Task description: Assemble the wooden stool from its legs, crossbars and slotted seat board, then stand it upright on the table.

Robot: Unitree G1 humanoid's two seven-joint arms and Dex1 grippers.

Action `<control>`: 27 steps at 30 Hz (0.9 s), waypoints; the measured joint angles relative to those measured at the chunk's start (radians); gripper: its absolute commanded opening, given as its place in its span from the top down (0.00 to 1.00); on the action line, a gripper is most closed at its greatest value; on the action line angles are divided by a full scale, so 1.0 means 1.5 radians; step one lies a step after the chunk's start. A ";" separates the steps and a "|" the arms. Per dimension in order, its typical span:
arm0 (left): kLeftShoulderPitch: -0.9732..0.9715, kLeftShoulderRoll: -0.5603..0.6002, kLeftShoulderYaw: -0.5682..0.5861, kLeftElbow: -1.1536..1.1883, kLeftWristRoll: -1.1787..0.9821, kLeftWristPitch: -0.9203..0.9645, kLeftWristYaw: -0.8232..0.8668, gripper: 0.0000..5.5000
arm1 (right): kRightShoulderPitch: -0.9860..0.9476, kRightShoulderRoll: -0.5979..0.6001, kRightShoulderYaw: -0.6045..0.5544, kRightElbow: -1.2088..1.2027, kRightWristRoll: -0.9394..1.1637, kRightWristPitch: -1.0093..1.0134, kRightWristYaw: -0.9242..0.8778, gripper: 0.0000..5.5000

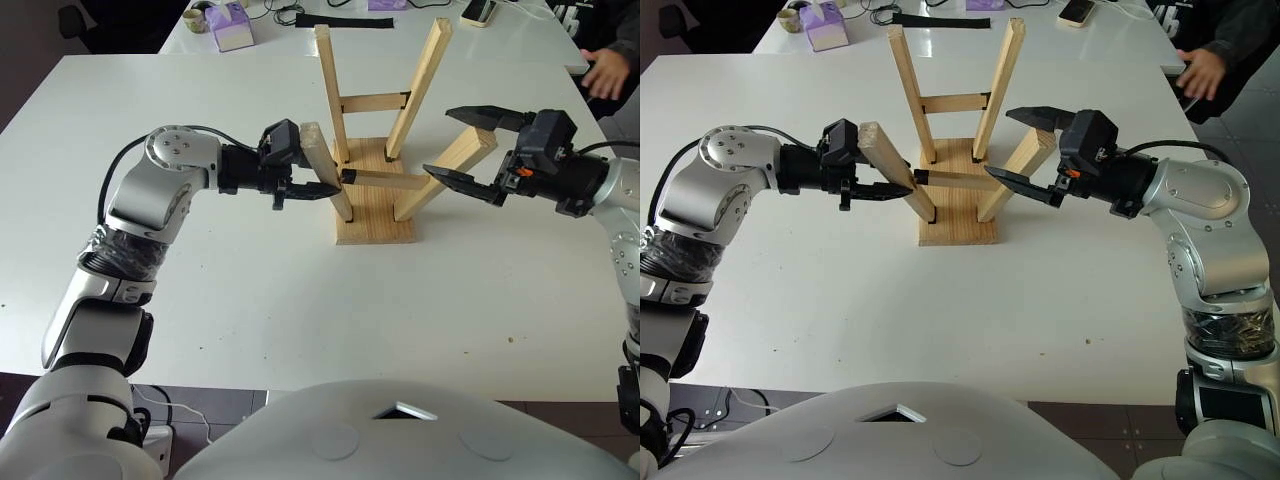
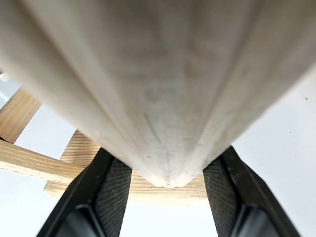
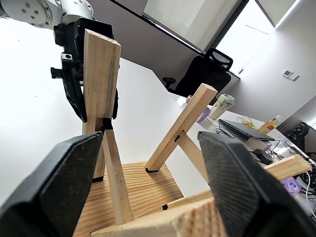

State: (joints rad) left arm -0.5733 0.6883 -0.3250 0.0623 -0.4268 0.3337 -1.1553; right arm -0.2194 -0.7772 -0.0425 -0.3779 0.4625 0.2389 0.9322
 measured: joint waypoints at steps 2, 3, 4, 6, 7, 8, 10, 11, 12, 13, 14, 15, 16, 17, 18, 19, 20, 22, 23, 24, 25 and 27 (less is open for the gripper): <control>-0.002 -0.003 -0.001 0.005 0.001 0.002 0.000 0.63 | -0.004 0.000 0.004 0.004 -0.001 -0.001 0.001 0.35; -0.003 -0.006 -0.001 0.007 0.004 0.003 0.001 0.63 | -0.007 0.000 0.009 0.005 0.000 -0.001 0.006 0.35; -0.003 -0.010 -0.001 0.008 0.008 0.005 0.003 0.63 | -0.010 0.001 0.015 0.005 0.000 -0.002 0.012 0.35; -0.004 -0.017 -0.001 0.014 0.013 0.008 0.006 0.63 | -0.019 0.003 0.024 0.012 0.001 -0.002 0.019 0.35; -0.004 -0.019 -0.001 0.016 0.014 0.009 0.008 0.63 | -0.022 0.003 0.025 0.016 0.001 -0.002 0.021 0.35; -0.005 -0.022 -0.001 0.019 0.015 0.011 0.008 0.63 | -0.023 0.003 0.026 0.020 0.001 -0.004 0.024 0.35; -0.007 -0.026 -0.001 0.026 0.016 0.013 0.008 0.63 | -0.026 0.003 0.027 0.025 0.001 -0.007 0.030 0.35; -0.011 -0.030 -0.001 0.034 0.017 0.014 0.008 0.63 | -0.028 0.003 0.029 0.030 0.001 -0.009 0.032 0.35; -0.014 -0.034 -0.001 0.040 0.017 0.015 0.008 0.63 | -0.030 0.004 0.030 0.032 0.000 -0.010 0.034 0.35; -0.018 -0.040 -0.001 0.046 0.021 0.015 0.010 0.63 | -0.032 0.007 0.036 0.035 0.000 -0.011 0.040 0.35; -0.020 -0.043 -0.001 0.050 0.022 0.015 0.011 0.63 | -0.036 0.010 0.038 0.038 0.000 -0.011 0.041 0.35; -0.022 -0.045 -0.001 0.050 0.024 0.015 0.014 0.63 | -0.040 0.013 0.041 0.042 0.000 -0.010 0.044 0.35; -0.022 -0.047 -0.001 0.050 0.027 0.015 0.017 0.63 | -0.041 0.014 0.047 0.043 0.001 -0.003 0.048 0.35; -0.022 -0.048 -0.001 0.047 0.029 0.015 0.024 0.63 | -0.039 0.020 0.052 0.043 0.008 0.007 0.051 0.35; -0.020 -0.048 0.000 0.040 0.033 0.014 0.027 0.63 | -0.039 0.022 0.049 0.040 0.021 0.022 0.048 0.35; -0.016 -0.047 0.001 0.032 0.036 0.014 0.030 0.63 | -0.039 0.026 0.044 0.034 0.035 0.035 0.042 0.35; -0.007 -0.043 0.003 0.016 0.038 0.014 0.034 0.63 | -0.040 0.036 0.029 0.021 0.058 0.057 0.025 0.35; 0.005 -0.039 0.004 -0.006 0.040 0.015 0.042 0.63 | -0.047 0.049 0.014 0.000 0.085 0.087 -0.008 0.35; 0.010 -0.037 0.005 -0.019 0.042 0.015 0.045 0.63 | -0.051 0.062 0.002 -0.018 0.108 0.113 -0.038 0.35; 0.016 -0.034 0.006 -0.026 0.042 0.016 0.048 0.63 | -0.057 0.080 -0.003 -0.037 0.130 0.138 -0.075 0.35; 0.019 -0.032 0.006 -0.031 0.042 0.017 0.050 0.63 | -0.065 0.102 -0.002 -0.054 0.148 0.161 -0.111 0.35; 0.021 -0.032 0.006 -0.035 0.042 0.018 0.054 0.63 | -0.087 0.154 0.006 -0.078 0.165 0.197 -0.184 0.35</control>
State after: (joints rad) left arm -0.5421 0.6408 -0.3165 0.0103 -0.3633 0.3614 -1.0751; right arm -0.3498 -0.5465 -0.0337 -0.4951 0.7093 0.5346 0.6560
